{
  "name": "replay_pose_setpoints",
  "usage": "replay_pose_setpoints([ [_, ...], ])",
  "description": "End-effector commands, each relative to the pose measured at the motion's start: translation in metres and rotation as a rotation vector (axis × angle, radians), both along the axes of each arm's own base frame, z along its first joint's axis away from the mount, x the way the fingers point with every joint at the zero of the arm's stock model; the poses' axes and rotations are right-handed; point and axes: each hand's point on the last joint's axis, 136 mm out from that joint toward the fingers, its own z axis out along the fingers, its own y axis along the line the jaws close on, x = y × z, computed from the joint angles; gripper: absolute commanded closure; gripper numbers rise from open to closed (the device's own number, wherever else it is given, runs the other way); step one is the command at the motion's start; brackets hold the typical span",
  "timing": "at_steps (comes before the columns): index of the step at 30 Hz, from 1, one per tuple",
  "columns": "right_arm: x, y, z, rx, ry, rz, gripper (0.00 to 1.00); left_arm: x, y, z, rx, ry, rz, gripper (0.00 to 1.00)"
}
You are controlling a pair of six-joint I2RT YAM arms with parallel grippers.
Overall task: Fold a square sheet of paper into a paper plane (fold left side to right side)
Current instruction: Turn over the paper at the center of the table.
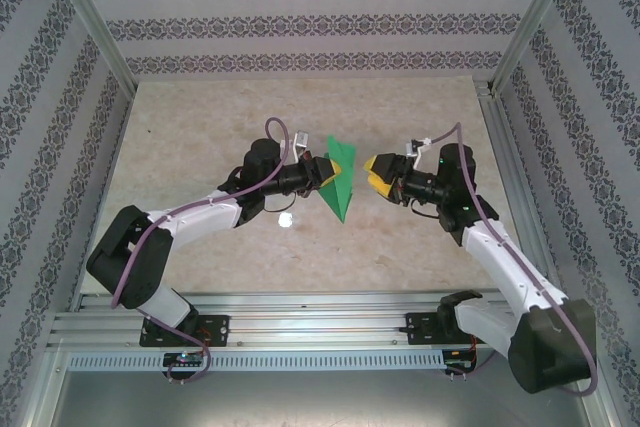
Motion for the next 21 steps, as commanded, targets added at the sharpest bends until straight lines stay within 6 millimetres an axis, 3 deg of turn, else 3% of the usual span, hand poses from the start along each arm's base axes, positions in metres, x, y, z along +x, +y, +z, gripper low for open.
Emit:
replay_pose_setpoints([
  [1,-0.014,-0.007,-0.015,-0.032,0.026,-0.012,0.36,0.003,-0.003,0.039,-0.036,-0.128,0.014,0.95],
  [6,-0.029,0.011,-0.018,-0.017,-0.001,0.009,0.21,0.008,-0.006,0.05,-0.072,-0.142,0.02,0.95],
  [10,-0.028,0.02,-0.021,0.033,-0.014,-0.005,0.2,0.008,-0.008,0.056,-0.087,-0.146,0.016,0.96],
  [15,-0.026,0.044,-0.018,0.063,-0.021,0.043,0.29,0.007,-0.008,0.058,-0.089,-0.144,0.014,0.96],
  [21,-0.016,0.057,-0.011,0.077,-0.044,0.059,0.52,0.007,-0.008,0.055,-0.081,-0.138,0.01,0.96],
])
